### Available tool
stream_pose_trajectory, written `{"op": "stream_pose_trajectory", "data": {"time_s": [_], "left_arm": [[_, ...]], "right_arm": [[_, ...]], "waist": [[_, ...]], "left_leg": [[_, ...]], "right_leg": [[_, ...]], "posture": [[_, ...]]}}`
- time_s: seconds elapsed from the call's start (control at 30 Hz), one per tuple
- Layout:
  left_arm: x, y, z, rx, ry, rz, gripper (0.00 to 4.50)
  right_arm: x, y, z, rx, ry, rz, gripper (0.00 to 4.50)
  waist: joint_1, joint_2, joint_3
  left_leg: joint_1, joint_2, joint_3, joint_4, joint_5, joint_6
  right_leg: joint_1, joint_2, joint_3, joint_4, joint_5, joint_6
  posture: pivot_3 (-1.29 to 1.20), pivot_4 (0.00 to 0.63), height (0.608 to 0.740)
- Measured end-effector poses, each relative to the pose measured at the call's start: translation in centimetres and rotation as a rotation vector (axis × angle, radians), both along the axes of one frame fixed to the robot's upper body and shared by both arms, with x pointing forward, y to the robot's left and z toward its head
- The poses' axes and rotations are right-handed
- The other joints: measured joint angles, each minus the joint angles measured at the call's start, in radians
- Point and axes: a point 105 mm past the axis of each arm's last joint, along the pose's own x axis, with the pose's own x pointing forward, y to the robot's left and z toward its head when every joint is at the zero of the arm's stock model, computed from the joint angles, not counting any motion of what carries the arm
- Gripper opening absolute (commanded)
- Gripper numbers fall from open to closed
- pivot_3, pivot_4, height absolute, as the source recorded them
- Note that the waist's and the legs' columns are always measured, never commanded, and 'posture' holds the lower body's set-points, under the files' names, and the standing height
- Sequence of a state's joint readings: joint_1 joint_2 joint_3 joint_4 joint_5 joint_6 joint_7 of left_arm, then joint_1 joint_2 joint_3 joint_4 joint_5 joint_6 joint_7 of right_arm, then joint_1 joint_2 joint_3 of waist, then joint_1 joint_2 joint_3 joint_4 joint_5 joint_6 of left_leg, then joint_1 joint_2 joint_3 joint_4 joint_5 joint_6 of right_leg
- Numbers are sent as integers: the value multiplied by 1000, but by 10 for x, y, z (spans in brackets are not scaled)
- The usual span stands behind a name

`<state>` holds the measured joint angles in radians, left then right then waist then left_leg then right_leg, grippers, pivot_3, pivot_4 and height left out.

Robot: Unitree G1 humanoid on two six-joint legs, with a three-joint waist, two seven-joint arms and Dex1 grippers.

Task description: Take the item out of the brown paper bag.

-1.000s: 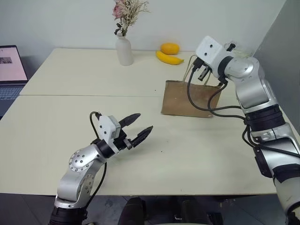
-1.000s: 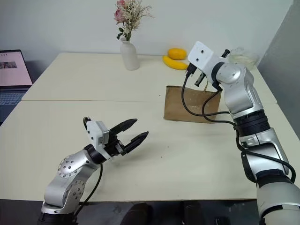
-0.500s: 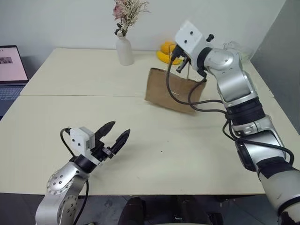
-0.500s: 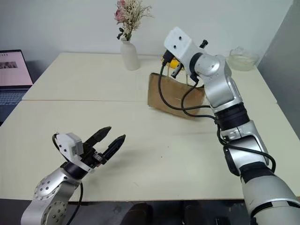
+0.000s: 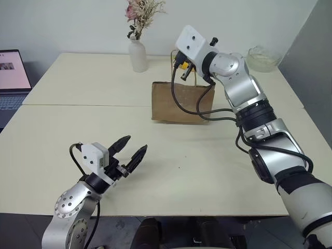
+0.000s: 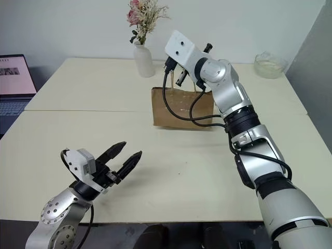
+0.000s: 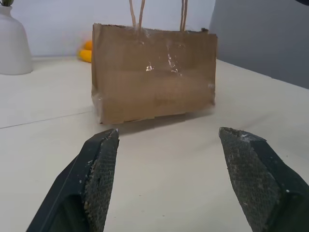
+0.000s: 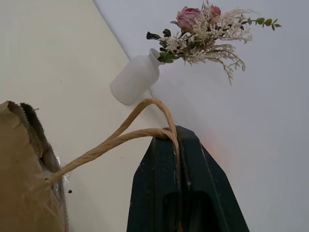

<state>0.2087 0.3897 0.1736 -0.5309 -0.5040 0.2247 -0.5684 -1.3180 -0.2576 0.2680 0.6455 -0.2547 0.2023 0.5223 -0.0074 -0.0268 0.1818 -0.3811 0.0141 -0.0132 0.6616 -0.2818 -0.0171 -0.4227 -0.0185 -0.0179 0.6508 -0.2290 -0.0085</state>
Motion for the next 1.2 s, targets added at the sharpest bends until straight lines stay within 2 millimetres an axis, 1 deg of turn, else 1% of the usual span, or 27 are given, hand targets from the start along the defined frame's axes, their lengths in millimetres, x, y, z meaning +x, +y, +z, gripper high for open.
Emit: {"op": "stream_pose_trajectory", "data": {"time_s": [0.1, 0.3, 0.67, 0.93, 1.2], "left_arm": [[1, -4, 2, -2, -11, -12, 3490], [2, -4, 4, 3, -25, -13, 3490], [2, -4, 4, 7, -26, -13, 3490], [2, -4, 4, 14, -29, -15, 3490], [2, -5, 4, 18, -30, -19, 3490]], "right_arm": [[0, 4, 1, -8, -12, 17, 8], [3, 7, -10, -34, 3, 24, 8], [-1, 16, -13, -105, -76, 92, 8], [2, 15, -12, -126, -102, 84, 8], [7, 11, -17, -130, -75, 46, 8]], "waist": [[-1, 0, 0], [-1, 0, 0], [-1, 0, 0], [-1, 0, 0], [-1, 0, 0]], "left_leg": [[0, 0, 0, 0, 0, 0], [0, 0, 0, 0, 0, 0], [0, 0, 0, 0, 0, 0], [0, 0, 0, 0, 0, 0], [0, 0, 0, 0, 0, 0]], "right_leg": [[0, 0, 0, 0, 0, 0], [0, 0, 0, 0, 0, 0], [0, 0, 0, 0, 0, 0], [0, 0, 0, 0, 0, 0], [0, 0, 0, 0, 0, 0]], "posture": [[0, 150, 740], [0, 150, 740], [0, 150, 740], [0, 150, 740], [0, 150, 740]]}}
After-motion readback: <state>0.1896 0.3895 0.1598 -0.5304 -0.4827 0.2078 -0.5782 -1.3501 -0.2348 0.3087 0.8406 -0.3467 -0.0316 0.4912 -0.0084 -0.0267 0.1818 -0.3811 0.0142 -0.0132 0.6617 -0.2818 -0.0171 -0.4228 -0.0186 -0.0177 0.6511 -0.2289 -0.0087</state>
